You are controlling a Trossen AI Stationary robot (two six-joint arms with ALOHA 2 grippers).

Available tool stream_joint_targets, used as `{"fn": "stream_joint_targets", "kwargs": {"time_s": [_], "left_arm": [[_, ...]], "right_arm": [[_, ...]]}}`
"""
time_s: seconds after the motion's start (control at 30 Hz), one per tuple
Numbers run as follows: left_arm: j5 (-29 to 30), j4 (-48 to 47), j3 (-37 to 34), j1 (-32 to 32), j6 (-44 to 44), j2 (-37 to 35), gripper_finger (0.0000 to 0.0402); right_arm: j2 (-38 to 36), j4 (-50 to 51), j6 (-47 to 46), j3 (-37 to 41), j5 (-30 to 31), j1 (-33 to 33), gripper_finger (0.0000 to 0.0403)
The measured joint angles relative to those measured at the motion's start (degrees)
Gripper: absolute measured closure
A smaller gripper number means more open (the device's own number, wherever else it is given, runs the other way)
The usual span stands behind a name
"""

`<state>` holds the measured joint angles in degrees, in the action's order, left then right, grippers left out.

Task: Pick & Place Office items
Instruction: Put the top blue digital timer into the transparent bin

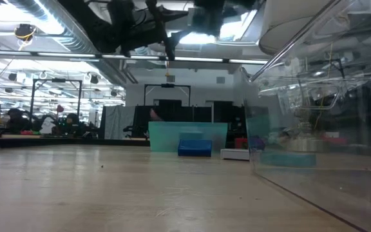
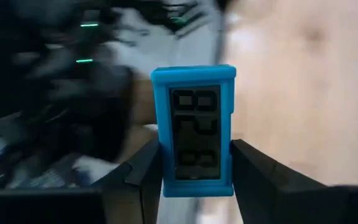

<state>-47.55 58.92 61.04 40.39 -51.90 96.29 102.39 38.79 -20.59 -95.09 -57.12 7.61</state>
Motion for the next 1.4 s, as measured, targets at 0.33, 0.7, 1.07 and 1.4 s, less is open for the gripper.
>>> {"fn": "stream_joint_targets", "kwargs": {"time_s": [0.33, 0.7, 1.07, 1.4], "left_arm": [[-1.43, 0.01, 0.0, 3.78, -0.77, 0.0, 0.0188], [-9.01, -0.33, -0.02, 7.01, -3.39, -0.31, 0.0188], [2.12, -33.95, -0.07, 13.37, 27.4, -19.24, 0.0199], [21.34, -72.1, -0.8, 17.06, 50.1, -44.53, 0.0199]], "right_arm": [[-2.09, 9.77, -6.08, -2.53, 12.41, -13.23, 0.0251], [-2.12, 4.95, -28.94, 13.66, 29.32, -30.33, 0.0251], [-2.1, -2.87, -38.14, 20.87, 38.3, -31.16, 0.0251], [-2.04, -3.41, -30.02, 21.07, 42.99, -25.71, 0.0251]]}}
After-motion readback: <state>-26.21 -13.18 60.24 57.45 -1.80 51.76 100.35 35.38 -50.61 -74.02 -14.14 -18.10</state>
